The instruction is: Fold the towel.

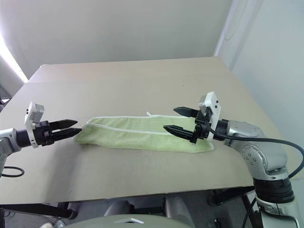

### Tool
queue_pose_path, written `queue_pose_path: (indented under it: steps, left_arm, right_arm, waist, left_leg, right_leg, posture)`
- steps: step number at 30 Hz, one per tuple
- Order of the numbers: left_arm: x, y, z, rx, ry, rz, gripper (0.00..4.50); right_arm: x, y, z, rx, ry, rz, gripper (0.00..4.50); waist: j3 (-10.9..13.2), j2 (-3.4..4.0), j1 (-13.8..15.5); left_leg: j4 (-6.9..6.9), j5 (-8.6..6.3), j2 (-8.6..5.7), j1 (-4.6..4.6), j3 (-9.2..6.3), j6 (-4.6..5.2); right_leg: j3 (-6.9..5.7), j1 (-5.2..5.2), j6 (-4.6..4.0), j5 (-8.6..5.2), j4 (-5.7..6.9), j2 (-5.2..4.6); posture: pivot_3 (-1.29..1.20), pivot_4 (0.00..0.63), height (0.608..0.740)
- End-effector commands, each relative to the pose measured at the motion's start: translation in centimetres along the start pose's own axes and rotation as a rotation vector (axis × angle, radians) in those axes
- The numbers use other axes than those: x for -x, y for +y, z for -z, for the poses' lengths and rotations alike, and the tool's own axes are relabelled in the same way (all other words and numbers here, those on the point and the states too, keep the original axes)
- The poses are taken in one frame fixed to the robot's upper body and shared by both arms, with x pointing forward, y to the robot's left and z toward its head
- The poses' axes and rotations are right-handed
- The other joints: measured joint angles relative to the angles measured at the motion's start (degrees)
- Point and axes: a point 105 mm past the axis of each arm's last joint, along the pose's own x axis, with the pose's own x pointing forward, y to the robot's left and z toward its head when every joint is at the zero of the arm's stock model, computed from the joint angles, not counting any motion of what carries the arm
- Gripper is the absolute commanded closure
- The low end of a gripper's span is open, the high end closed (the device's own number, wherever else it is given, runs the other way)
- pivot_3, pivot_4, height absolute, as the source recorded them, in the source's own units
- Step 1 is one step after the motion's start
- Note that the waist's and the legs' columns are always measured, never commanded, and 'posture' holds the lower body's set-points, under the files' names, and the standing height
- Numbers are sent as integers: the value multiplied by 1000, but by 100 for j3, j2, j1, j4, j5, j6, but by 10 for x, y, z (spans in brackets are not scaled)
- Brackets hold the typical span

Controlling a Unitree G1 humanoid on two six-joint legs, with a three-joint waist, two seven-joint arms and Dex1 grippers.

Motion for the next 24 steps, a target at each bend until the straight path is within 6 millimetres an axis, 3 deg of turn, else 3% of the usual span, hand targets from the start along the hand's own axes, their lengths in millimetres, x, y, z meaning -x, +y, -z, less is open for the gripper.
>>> queue_pose_path:
  steps: [1,9,12,18,24]
  left_arm:
    - [2,2,-7,-53,-14,-11,1262]
    - [-12,6,-19,-72,-41,7,1262]
    - [-21,11,-23,-77,-58,7,1262]
    - [-47,13,-28,-89,-84,24,1262]
    - [-47,31,-28,-83,-66,-21,1262]
  right_arm:
    - [-1,-3,-11,44,-38,9,11]
    - [9,-15,-6,44,-22,92,11]
    - [16,-29,-6,44,-14,194,11]
    - [46,-51,-1,10,46,345,11]
    - [65,-58,16,-24,177,424,11]
  waist:
    - [0,0,7]
    - [0,0,5]
    - [0,0,3]
    - [0,0,8]
    - [-1,-1,-11]
  left_leg:
    - [1,0,0,2,-1,0]
    - [1,0,-1,1,-1,0]
    - [1,0,-1,0,0,0]
    - [3,0,-3,0,1,0]
    - [2,0,-2,2,2,0]
  right_leg:
    - [0,2,0,0,0,0]
    - [-2,2,0,0,0,0]
    - [-1,3,0,0,0,0]
    - [0,4,0,1,1,0]
    - [3,4,0,1,1,3]
  posture:
    - [0,0,712]
    - [0,0,712]
    - [0,0,712]
    - [0,0,712]
    - [0,0,712]
